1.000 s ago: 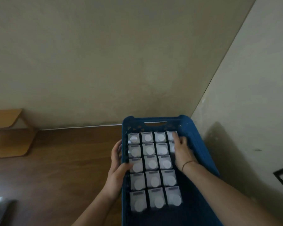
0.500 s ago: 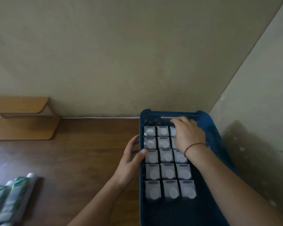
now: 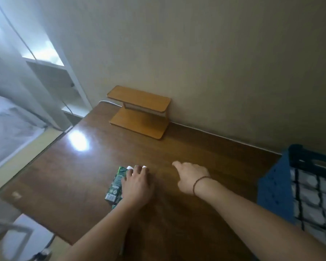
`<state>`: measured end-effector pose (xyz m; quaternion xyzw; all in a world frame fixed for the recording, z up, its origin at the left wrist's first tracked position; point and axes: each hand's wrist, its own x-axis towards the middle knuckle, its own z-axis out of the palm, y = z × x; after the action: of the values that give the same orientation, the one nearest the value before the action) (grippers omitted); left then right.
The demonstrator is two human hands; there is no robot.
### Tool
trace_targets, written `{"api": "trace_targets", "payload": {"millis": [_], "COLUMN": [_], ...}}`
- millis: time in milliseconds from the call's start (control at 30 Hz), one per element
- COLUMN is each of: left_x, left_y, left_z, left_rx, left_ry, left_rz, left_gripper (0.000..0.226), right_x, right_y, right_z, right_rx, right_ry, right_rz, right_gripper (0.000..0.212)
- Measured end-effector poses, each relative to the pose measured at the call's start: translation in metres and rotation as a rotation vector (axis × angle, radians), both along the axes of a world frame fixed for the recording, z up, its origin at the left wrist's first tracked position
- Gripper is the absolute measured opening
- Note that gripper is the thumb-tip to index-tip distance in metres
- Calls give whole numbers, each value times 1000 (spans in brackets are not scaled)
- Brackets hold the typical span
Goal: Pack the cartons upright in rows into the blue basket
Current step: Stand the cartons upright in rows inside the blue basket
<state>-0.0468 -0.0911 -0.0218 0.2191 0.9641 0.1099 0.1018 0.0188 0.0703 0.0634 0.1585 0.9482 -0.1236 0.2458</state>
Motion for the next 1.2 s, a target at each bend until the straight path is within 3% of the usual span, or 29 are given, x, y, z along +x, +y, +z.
{"api": "trace_targets", "payload": {"millis": [167, 267, 367, 433, 533, 700, 800, 933, 1067, 1200], "left_x": [-42, -55, -54, -50, -47, -30, -6, 36, 86, 126], "left_y": [-32, -27, -24, -23, -14, 22, 50, 102, 152, 197], "left_z": [-12, -20, -29, -39, -40, -9, 4, 22, 44, 57], "left_rx": [-317, -331, -160, 7, 431, 777, 902, 879, 836, 784], "left_ry": [37, 57, 105, 153, 80, -42, -206, -328, -557, -786], "left_rz": [-77, -173, -257, -331, -406, -560, -542, -582, -670, -685], "left_gripper": [92, 91, 77, 73, 70, 85, 79, 52, 57, 62], "right_x": [-43, -56, -59, -56, -45, -8, 33, 115, 203, 275], "right_y": [-37, -44, -40, -32, -22, 4, 34, 87, 128, 162], "right_z": [-52, -72, -79, -75, -61, -24, 12, 53, 80, 85], "right_rx": [-266, -357, -457, -629, -811, -507, -317, -264, -82, 97], "right_ry": [-111, -84, -23, 20, 92, 409, 572, 905, 1232, 1412], "right_rz": [-183, -303, -417, -487, -478, -374, -377, -583, -814, -966], "right_gripper": [65, 67, 73, 84, 81, 48, 41, 49, 45, 34]}}
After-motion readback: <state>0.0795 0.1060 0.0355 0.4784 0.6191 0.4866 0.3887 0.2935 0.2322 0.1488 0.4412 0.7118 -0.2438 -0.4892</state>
